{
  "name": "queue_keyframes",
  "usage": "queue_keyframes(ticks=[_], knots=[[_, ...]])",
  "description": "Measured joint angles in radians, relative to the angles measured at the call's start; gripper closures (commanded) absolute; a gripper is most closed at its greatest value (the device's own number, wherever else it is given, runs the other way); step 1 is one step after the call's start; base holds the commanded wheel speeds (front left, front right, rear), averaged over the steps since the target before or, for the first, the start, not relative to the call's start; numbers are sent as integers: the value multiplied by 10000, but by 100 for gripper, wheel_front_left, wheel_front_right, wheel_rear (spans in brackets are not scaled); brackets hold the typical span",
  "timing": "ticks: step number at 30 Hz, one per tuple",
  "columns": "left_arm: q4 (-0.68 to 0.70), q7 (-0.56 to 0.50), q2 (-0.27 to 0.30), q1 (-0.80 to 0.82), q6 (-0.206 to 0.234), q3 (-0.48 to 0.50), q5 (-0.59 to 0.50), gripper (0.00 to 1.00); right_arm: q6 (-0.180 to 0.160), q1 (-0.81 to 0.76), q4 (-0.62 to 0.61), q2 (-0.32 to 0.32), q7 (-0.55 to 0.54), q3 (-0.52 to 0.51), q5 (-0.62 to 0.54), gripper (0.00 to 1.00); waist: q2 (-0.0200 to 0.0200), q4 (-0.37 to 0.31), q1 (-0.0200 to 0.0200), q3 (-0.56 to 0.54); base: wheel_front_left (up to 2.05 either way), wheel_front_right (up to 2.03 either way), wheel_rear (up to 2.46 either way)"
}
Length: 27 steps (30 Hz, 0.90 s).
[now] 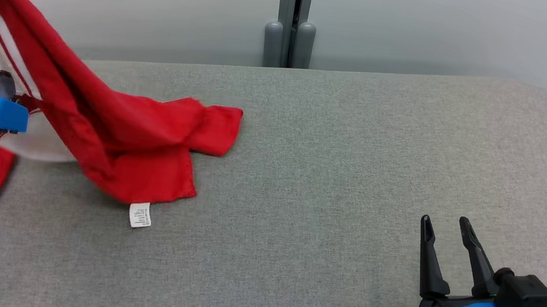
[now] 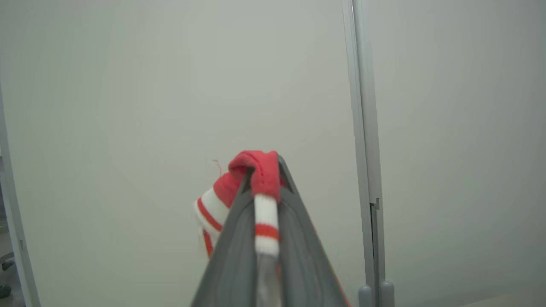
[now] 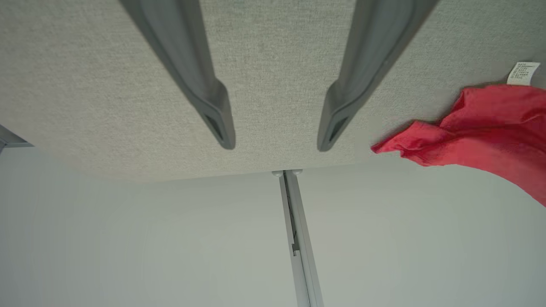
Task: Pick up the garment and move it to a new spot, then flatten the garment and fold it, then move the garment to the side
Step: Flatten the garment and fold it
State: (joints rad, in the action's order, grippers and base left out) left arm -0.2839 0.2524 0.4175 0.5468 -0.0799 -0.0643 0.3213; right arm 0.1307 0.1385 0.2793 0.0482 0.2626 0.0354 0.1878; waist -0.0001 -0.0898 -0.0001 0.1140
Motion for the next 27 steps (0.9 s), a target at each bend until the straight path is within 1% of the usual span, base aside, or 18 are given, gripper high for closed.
queue_keyframes(ticks=[2, 4, 8, 11, 15, 16, 19, 23, 27], knots=[[479, -138, 27, -113, 44, -123, -111, 100, 0, -2, 0, 0, 0, 40, 38, 0, 0, 13, 0, 34, 0, 0, 0], [861, -313, -123, -284, 44, -357, -140, 100, 0, 0, -6, 0, 0, 105, 107, 0, 0, 0, 0, 103, 0, 0, 0], [1160, -531, -759, -578, 0, -1116, -144, 100, 0, 98, 17, -4, 0, 228, 173, 0, 0, -157, 1, 277, 0, 0, 0], [963, -591, -1304, -622, -94, -1852, -236, 100, 0, 267, 19, 0, 0, 280, 174, 0, 0, -388, 1, 448, 0, 0, 0], [203, -539, -2084, -562, -286, -2972, -278, 100, -2, 478, 13, -2, -2, 311, 240, 0, 1, -835, 2, 713, 0, 0, 0], [-295, -441, -2420, -425, -351, -3522, -328, 100, 0, 531, 2, -4, -2, 316, 263, 0, 1, -1080, 2, 845, 0, 0, 0], [-1068, -297, -2894, -195, -437, -4316, -336, 100, 0, 582, -25, 0, -2, 286, 280, 0, 0, -1422, 1, 1040, 0, 0, 0], [-2167, -127, -3350, -12, -445, -5340, -242, 100, -2, 609, -52, 2, -2, 161, 339, 0, 1, -1751, 2, 1302, 0, 0, 0], [-3137, -19, -3561, 194, -449, -6529, 29, 100, 0, 667, -73, 2, 0, 82, 339, 0, 1, -1946, 2, 1469, 0, 0, 0]])
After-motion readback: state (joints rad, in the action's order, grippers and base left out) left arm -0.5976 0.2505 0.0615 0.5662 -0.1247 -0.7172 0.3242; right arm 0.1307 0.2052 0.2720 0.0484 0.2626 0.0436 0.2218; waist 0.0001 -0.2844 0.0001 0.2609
